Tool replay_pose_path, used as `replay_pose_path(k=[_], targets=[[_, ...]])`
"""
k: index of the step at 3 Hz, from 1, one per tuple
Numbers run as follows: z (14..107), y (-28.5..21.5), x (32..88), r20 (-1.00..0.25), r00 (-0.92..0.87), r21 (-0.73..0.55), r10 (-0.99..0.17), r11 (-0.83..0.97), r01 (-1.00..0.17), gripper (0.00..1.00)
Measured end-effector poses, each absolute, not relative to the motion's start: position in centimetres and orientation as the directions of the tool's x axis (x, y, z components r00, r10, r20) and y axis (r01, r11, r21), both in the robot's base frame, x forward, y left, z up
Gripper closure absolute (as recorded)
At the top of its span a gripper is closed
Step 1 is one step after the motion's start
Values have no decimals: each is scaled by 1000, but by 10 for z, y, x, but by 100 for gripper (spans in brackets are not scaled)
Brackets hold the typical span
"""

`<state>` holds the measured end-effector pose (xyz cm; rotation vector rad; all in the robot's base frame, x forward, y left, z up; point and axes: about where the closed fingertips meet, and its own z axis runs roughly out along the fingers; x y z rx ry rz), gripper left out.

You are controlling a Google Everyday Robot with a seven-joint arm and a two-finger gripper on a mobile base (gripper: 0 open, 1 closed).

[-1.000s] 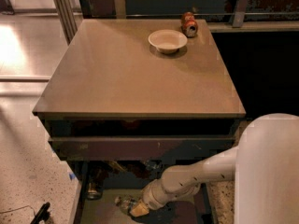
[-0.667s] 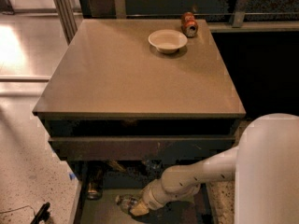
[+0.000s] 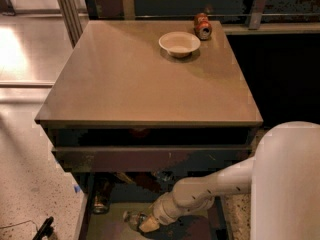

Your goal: Pick water bottle from middle drawer and place on counter

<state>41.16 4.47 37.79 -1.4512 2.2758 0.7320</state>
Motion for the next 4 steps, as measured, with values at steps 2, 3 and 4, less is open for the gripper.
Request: replay_pose_path(k=[2,3,4], targets=[[441,15,414,-539,-421,148,-729,411,-900,100],[463,4,416,-541,-420,109,-729,434,-894,100],[498,-14,416,-544,-409,34,-733,468,-883,100]])
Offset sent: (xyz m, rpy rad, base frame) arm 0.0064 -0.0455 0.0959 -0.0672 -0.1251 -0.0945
